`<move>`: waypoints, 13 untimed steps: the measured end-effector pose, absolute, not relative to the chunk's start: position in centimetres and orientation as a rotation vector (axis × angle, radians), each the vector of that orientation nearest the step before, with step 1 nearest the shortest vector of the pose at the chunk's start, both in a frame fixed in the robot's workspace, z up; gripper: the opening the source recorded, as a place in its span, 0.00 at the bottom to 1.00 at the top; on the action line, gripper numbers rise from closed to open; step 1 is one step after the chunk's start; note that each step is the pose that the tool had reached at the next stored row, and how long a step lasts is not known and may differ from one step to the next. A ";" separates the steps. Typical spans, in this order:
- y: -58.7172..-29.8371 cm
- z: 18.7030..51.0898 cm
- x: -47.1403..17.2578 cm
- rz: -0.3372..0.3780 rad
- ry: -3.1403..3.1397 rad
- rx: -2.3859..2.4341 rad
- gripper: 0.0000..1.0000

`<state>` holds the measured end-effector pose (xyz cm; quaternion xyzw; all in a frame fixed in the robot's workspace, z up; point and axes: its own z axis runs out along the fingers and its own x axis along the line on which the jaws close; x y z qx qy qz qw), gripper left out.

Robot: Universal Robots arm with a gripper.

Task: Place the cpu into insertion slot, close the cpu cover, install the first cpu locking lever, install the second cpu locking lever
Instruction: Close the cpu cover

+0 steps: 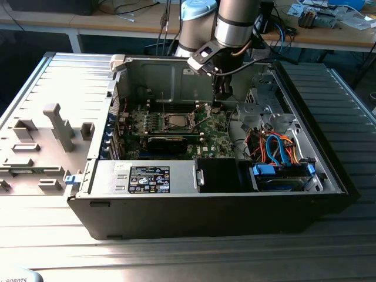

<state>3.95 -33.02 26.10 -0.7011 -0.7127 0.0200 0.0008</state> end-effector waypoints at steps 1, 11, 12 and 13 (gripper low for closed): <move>-33.0 25.9 3.9 0.063 -2.238 -2.202 0.11; -32.9 24.5 3.9 0.063 -2.242 -2.197 0.11; -32.9 24.7 4.0 0.063 -2.241 -2.197 0.11; -32.9 24.9 4.0 0.063 -2.242 -2.197 0.11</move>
